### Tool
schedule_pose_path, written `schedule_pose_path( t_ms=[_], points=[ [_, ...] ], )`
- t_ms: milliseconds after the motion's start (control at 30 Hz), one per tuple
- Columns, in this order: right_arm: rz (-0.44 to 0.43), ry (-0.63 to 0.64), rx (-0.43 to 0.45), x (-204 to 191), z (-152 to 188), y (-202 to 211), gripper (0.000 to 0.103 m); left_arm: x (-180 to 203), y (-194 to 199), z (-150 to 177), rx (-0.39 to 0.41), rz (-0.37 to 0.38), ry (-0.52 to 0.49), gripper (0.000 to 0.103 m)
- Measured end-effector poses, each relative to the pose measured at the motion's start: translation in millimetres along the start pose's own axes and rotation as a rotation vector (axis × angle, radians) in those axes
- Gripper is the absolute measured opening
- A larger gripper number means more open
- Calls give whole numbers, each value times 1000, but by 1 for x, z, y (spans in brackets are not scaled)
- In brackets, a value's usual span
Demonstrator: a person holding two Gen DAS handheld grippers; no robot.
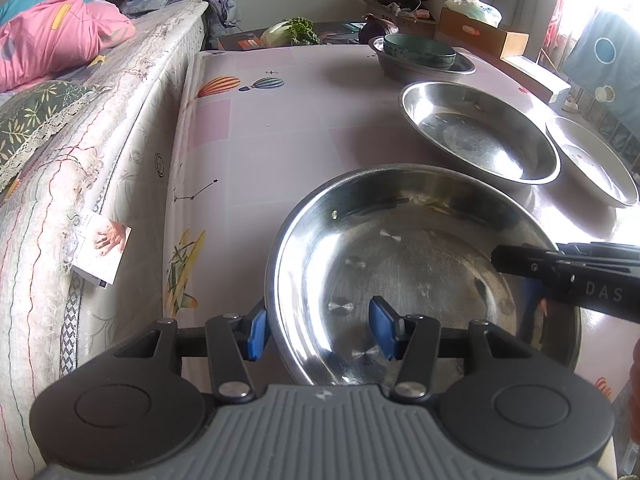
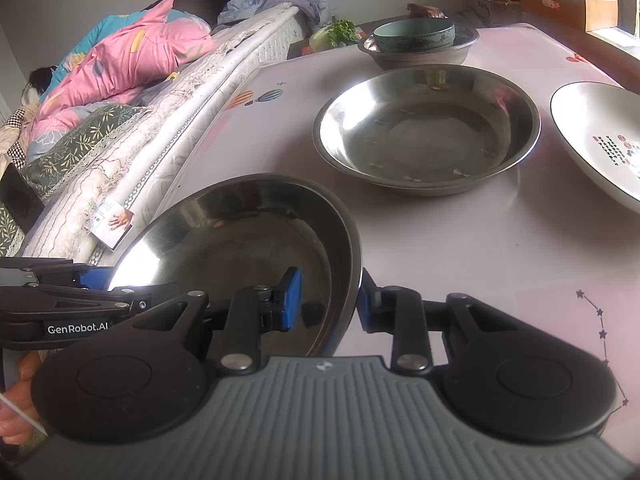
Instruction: Organize plates and bowls
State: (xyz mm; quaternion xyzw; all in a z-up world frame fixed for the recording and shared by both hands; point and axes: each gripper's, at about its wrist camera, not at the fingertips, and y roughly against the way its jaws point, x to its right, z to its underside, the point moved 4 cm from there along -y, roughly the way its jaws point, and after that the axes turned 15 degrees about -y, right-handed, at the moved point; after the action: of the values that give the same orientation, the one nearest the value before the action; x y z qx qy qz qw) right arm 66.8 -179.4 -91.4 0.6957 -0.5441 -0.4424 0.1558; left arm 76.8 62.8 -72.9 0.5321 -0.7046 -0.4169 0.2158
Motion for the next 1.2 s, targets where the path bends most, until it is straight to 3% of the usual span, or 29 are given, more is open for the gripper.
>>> schedule_pose_path(
  t_ms=[1200],
  points=[
    [-7,-13,-7,1,2,-2,29,0,1,0,-1,0,-1,52]
  ],
)
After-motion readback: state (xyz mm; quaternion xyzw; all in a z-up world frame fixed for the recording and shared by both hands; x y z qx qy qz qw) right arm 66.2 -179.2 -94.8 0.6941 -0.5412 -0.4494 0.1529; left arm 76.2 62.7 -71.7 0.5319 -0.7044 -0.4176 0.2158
